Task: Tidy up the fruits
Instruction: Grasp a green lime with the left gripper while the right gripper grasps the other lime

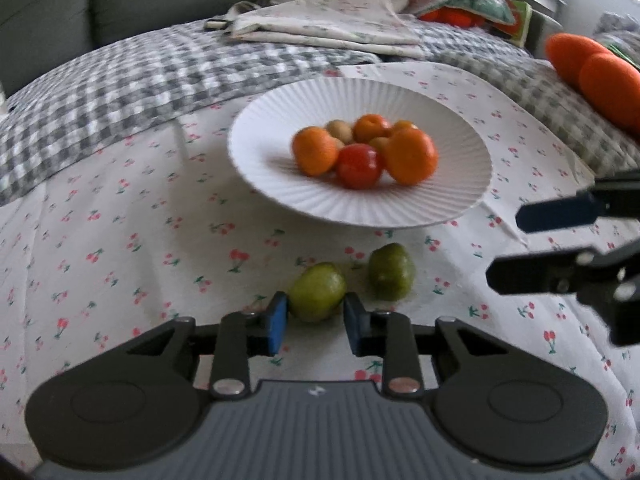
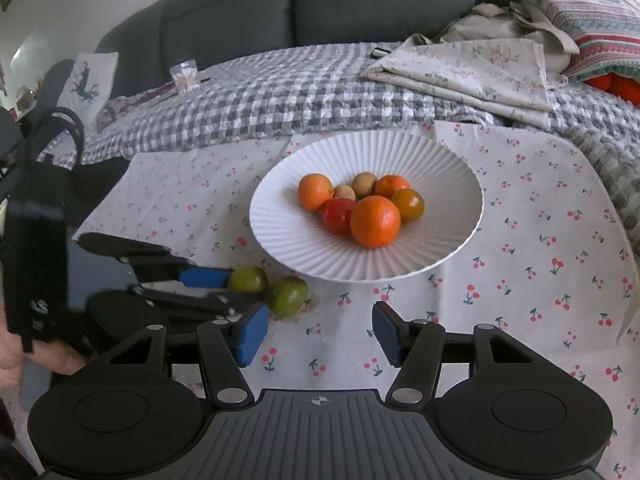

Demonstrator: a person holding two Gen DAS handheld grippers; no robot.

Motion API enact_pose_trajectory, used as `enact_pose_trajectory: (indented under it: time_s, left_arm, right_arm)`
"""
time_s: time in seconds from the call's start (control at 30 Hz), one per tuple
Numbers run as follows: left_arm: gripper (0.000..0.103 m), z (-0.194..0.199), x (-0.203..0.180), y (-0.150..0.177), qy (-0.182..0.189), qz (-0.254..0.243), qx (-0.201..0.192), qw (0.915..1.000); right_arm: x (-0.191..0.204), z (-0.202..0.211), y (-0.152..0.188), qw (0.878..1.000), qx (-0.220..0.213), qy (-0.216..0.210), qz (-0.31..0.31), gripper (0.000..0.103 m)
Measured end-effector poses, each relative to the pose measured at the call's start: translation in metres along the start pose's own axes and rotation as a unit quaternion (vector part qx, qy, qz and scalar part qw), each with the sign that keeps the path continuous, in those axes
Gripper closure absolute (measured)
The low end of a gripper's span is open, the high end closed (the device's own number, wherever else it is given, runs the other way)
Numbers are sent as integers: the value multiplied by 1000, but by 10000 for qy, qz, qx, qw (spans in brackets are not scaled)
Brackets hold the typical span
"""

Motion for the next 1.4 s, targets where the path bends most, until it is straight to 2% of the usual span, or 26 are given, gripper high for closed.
enact_pose_trajectory:
  time_s: [0.13,0.3,0.43,0.57,0.73,0.8,0.93,1.03,1.23,1.27,1.33,1.4]
  left_arm:
    - [74,9,14,0,-187,333,-44,9993]
    - [74,22,31,-1,-410,717,-199,9964]
    - [74,28,41,-1,-451,1038,-278,9932]
    - [74,29,45,0,-534,1083,-264,9923]
    - [74,29,48,3,-539,1141,-241,9917]
    - [74,30,48,3,-544,1155,-247,9915]
    - [74,29,48,3,-553,1164,-243,9914]
    - [74,30,48,3,-555,1176,-264,9911]
    - [74,31,48,3,-578,1173,-277,9910]
    - [74,31,48,3,-577,1171,-275,9911]
    - [74,31,48,3,-579,1169,-273,9911]
    - [74,31,48,3,-583,1180,-271,9909]
  right_arm:
    - [3,-10,5,9998,41,59,167,45]
    - [13,-29,13,9995,125,-125,266,45]
    - [19,-42,14,9992,88,-202,327,45]
    - [24,-53,11,9992,-4,-285,294,45]
    - [35,-64,12,9981,-76,-206,570,46]
    - [37,-66,11,9978,-120,-181,629,52]
    - [38,-67,10,9973,-134,-81,714,79]
    - [39,-65,9,9976,-91,-79,682,84]
    - [46,-52,3,9971,-168,-258,690,87]
    - [48,-52,4,9971,-159,-257,701,94]
    - [49,-52,5,9969,-114,-304,722,102]
    - [51,-52,6,9965,-83,-322,773,103]
Point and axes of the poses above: each gripper's, at about its wrist camera, not at the fingertips, and z roughly against the way its jaws point, x to its left, y to its underside, the point moved 7 cm from there along -z, roughly the way its jaws point, and after that the axes turned 2 degrees about x, right-handed, at the moved point
